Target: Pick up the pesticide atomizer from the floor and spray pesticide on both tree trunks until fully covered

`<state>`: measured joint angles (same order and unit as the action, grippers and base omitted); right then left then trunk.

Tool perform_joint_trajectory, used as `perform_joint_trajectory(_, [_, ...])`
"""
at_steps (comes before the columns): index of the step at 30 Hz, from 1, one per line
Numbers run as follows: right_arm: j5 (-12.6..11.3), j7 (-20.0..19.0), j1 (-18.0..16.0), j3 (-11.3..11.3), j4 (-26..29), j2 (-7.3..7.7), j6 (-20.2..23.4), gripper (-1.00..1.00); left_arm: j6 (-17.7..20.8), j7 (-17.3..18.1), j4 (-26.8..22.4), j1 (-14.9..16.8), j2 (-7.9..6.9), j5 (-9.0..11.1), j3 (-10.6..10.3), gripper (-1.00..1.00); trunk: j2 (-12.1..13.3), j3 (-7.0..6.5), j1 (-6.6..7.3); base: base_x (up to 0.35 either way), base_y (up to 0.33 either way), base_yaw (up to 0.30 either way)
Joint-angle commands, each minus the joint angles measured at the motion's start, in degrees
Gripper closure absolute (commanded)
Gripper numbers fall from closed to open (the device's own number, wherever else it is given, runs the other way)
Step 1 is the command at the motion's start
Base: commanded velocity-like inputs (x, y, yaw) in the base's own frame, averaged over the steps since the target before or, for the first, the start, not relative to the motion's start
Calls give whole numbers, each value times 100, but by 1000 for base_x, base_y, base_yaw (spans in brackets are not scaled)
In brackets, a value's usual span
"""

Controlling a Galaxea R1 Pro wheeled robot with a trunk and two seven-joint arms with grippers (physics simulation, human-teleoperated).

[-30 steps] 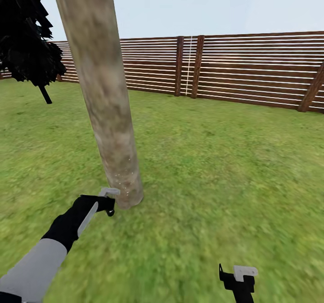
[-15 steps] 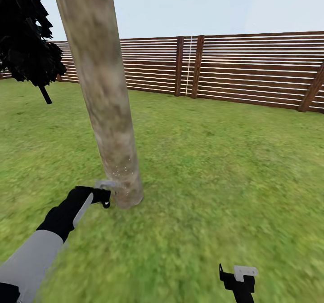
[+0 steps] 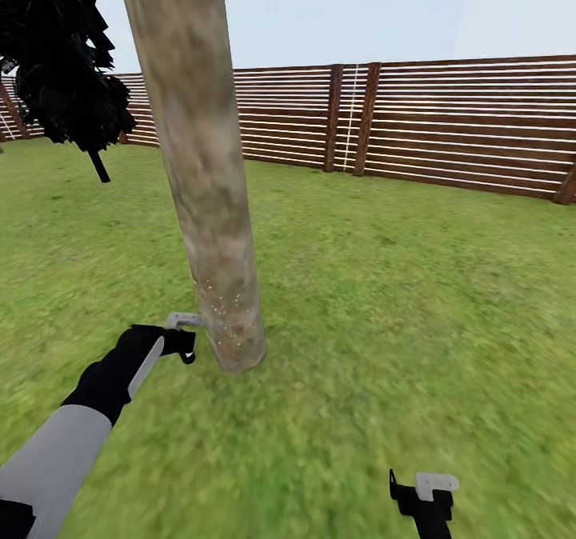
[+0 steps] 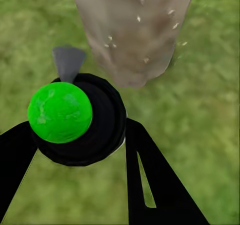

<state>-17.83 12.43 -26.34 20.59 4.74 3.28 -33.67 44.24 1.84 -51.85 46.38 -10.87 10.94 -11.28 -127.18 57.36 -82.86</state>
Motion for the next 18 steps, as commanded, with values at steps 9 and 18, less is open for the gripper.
perform_joint_trajectory(9, [-28,31,-2,50,1,6,-8,-100,8,-15,-1,2,13,16,13,100,-2,5,-2,64,-87,0])
perform_joint_trajectory(18, [-27,31,-2,50,1,6,-8,-100,6,-45,-1,2,-3,18,29,100,-2,5,-2,0,-273,0])
